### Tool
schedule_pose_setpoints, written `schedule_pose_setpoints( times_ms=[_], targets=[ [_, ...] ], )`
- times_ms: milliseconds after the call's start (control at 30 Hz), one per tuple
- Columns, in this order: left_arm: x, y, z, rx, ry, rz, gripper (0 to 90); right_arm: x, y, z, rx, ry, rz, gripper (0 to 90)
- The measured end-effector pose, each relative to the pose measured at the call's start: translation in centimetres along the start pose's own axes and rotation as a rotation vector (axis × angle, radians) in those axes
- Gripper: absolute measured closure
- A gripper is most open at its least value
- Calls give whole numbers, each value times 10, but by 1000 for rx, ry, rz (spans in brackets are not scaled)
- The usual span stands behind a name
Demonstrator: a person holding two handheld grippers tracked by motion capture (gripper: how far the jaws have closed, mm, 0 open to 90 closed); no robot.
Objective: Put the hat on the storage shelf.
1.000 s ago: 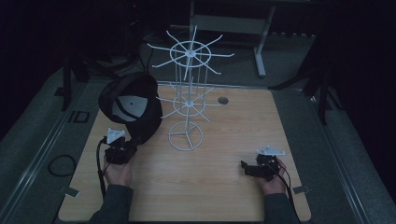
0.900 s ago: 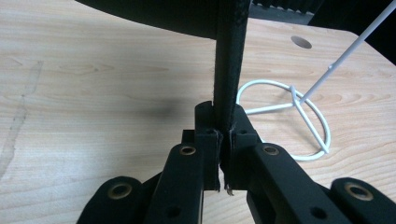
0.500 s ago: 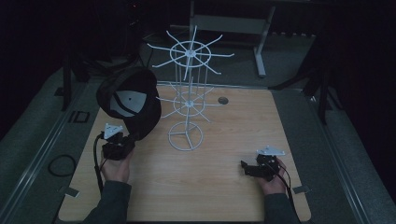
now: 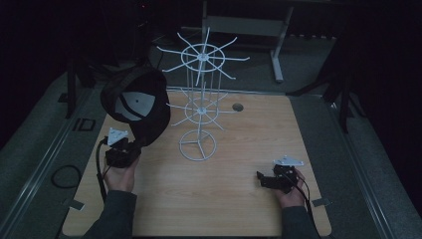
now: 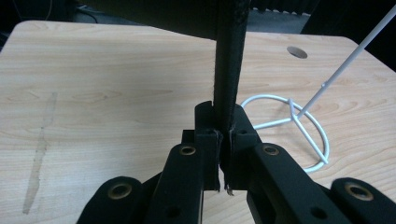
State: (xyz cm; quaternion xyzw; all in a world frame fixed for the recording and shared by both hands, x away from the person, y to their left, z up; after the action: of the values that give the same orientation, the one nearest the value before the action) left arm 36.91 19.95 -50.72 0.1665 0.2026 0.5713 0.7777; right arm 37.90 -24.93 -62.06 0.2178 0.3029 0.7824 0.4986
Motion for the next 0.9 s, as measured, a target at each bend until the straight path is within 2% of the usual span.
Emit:
schedule_pose_setpoints(
  times_ms=[467,900],
  targets=[
    [5,8,15,-13,-53,22,867,0,0,0,1,-1,0,131],
    [5,10,24,-17,-93,9,866,0,0,0,0,-3,0,131]
  ],
)
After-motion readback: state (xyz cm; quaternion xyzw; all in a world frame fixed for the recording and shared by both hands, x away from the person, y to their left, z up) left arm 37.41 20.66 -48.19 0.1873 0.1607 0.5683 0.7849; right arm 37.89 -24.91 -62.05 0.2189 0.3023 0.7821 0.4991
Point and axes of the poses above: each handheld gripper's, and its own axes: y roughly backward along the jaws, z roughly out of its top, x roughly to its left, the point moved 8 cm from there along -y, roughly forward along the jaws, and after that the axes turned 4 degrees about -y, right-handed, at the moved point
